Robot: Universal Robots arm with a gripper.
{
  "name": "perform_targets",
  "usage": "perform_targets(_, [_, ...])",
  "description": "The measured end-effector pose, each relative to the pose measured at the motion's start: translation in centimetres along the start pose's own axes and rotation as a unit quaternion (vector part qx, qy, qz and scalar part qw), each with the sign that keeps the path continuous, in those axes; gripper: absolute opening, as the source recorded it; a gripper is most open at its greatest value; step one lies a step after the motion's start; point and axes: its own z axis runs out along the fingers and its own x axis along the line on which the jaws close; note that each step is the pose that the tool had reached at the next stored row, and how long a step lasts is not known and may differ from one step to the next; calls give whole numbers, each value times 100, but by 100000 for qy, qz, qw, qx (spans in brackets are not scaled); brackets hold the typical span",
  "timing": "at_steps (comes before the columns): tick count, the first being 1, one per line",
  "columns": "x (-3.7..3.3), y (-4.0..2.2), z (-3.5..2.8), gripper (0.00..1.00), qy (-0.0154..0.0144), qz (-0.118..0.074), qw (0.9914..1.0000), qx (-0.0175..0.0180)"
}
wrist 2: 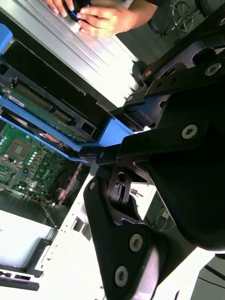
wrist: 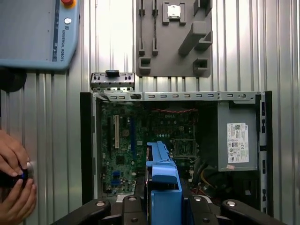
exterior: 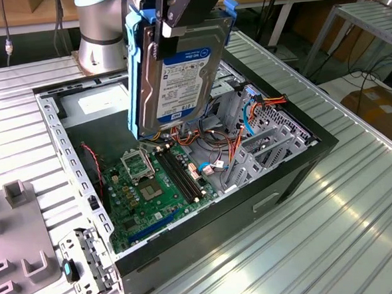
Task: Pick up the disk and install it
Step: 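Insert the disk into the insertion slot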
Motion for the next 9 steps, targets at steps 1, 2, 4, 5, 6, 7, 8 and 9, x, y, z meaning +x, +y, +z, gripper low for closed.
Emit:
perform_targets(1, [12, -72, 1, 37, 7, 6, 100000, -9])
perform_targets(2, [15, -123, 2, 37, 15, 0, 100000, -12])
perform_targets(4, [17, -193, 6, 37, 4, 3, 100000, -5])
perform_targets(5, [16, -231, 8, 37, 8, 6, 100000, -7])
perform_targets(6, [16, -264, 10, 37, 7, 6, 100000, -10])
perform_targets(7, [16, -298, 12, 37, 6, -2, 100000, -7])
perform_targets(8, [16, -317, 16, 37, 15, -2, 100000, -1])
perform_targets(9, [17, -326, 22, 37, 36, 0, 100000, 54])
